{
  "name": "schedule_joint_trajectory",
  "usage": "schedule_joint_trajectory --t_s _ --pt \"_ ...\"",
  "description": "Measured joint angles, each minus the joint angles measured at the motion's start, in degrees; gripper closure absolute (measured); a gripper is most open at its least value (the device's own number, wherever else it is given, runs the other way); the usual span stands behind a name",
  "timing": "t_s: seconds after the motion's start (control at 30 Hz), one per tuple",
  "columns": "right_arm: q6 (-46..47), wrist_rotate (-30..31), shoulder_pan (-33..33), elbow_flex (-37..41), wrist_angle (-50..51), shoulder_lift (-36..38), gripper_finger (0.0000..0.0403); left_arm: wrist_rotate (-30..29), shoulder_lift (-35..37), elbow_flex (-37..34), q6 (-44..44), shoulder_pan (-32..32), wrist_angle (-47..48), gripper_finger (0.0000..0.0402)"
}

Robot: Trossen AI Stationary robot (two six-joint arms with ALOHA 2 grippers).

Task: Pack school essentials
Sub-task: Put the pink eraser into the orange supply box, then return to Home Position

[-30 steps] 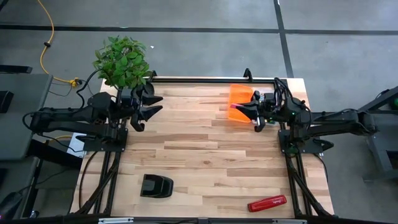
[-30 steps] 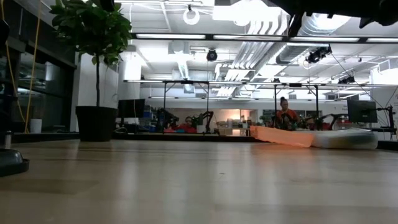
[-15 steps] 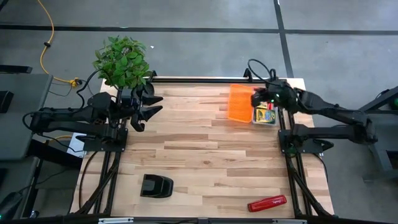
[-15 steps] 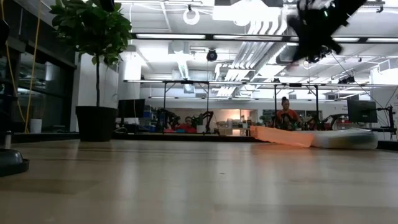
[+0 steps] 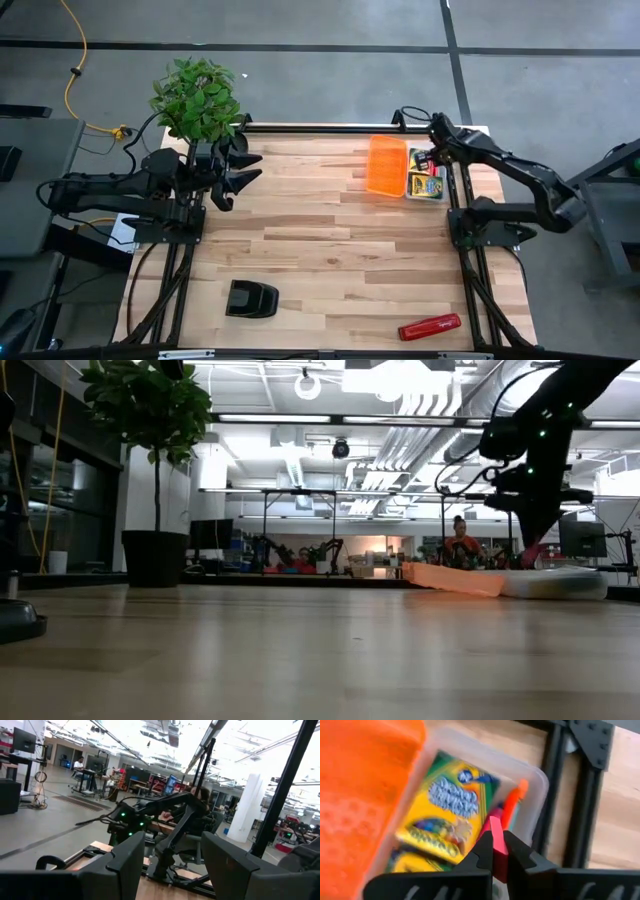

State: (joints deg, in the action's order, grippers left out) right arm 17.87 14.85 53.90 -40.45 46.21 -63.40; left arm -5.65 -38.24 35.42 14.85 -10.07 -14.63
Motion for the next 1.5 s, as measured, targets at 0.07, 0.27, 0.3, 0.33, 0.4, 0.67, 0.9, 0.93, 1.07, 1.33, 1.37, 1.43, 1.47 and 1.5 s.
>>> schedule_joint_trajectory --t_s 0.07,0.27,0.3,0.33,0.4,0.67,0.9,0.93,1.07,1.33,1.37,1.43,1.47,1.5 --pt "1.11 1.56 -0.09 -0.02 0.05 -1.29 0.0402 -0.08 0.00 0.00 0.00 0.00 0.00 0.0218" --pt "4.74 3.85 -1.48 -0.02 0.72 -3.80 0.0399 -0.15 -0.05 0.01 0.02 0.00 -0.01 0.0218" --pt "6.42 3.97 -1.32 -0.02 0.67 -4.26 0.0395 -0.17 -0.08 0.00 0.02 0.00 -0.02 0.0218" --pt "7.53 4.09 -0.98 -0.02 0.75 -4.63 0.0391 -0.26 -0.09 0.00 0.04 0.00 -0.02 0.0218" --pt "9.47 4.44 -0.30 0.00 0.83 -5.50 0.0383 -0.75 -0.09 0.00 0.04 0.00 -0.16 0.0218" --pt "15.80 4.92 1.65 0.13 -4.27 -9.13 0.0363 -0.90 -0.09 0.00 0.20 0.00 -0.17 0.0218" --pt "17.66 6.69 1.65 0.13 -4.70 -9.37 0.0335 -0.83 -0.09 0.00 0.15 0.00 -0.16 0.0218" --pt "17.27 6.69 1.65 0.13 -4.67 -9.37 0.0327 -0.83 -0.09 0.00 0.17 0.00 -0.17 0.0218" --pt "17.16 6.45 1.52 0.13 -3.11 -9.19 0.0287 -0.83 -0.09 0.00 0.09 0.00 -0.15 0.0218" --pt "16.40 5.03 -2.38 0.13 0.37 -0.97 0.0225 -0.81 -0.09 0.00 0.15 0.00 -0.15 0.0218" --pt "16.43 4.44 -3.41 0.13 0.27 1.08 0.0222 -0.81 -0.09 0.00 0.12 0.00 -0.15 0.0218" --pt "16.62 1.81 -6.09 0.13 -1.14 5.73 0.0219 -0.79 -0.09 0.00 0.05 0.00 -0.15 0.0218" --pt "16.54 -0.36 -7.72 0.13 -2.96 8.19 0.0219 -0.79 -0.09 0.00 0.10 0.01 -0.15 0.0218" --pt "16.27 -2.86 -9.61 0.13 -5.33 10.63 0.0219 -0.78 -0.09 0.00 0.13 0.01 -0.15 0.0218"
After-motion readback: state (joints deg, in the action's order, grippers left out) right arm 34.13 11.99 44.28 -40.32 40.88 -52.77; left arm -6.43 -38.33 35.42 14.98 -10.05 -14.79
